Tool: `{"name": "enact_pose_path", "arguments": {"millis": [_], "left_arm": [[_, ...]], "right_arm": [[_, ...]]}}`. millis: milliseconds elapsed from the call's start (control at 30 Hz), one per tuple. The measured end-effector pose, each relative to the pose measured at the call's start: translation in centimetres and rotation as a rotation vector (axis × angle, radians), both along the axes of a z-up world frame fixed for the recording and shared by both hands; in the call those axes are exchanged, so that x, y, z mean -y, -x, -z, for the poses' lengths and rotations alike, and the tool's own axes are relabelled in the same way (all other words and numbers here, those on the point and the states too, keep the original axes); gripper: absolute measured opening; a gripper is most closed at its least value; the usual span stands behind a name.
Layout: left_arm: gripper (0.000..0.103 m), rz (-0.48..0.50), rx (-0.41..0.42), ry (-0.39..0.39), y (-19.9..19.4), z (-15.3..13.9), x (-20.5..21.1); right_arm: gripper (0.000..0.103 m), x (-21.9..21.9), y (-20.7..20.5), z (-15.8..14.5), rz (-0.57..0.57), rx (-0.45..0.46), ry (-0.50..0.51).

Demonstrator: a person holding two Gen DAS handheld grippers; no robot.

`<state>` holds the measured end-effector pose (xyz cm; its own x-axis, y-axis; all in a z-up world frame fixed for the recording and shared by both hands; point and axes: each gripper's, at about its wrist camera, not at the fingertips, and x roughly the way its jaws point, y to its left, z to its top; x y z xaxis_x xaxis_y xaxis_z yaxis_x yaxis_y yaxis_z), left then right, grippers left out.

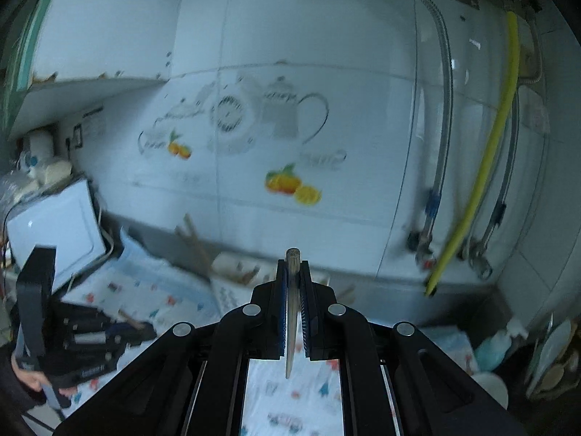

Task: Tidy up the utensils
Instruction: 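Lift both chopsticks upright and carry them over the white holder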

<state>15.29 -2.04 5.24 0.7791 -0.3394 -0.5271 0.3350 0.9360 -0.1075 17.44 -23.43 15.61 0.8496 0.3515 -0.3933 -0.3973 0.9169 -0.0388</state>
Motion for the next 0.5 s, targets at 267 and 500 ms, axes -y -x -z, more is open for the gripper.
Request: {"name": "enact_pose_path", "arguments": {"millis": [267,500], "left_arm": [[0.006,-0.001,0.032,-0.014,-2.9,-2.6,-0.1],[0.006,-0.018,0.134,-0.034,-4.2,-7.3,-0.2]], "right_arm": [[0.007,-0.7,-4.9,-2.3,0.045,0.066,-0.028],[0.006,-1.4,-8.1,-0.9,0.051,0.06,-0.039]]}}
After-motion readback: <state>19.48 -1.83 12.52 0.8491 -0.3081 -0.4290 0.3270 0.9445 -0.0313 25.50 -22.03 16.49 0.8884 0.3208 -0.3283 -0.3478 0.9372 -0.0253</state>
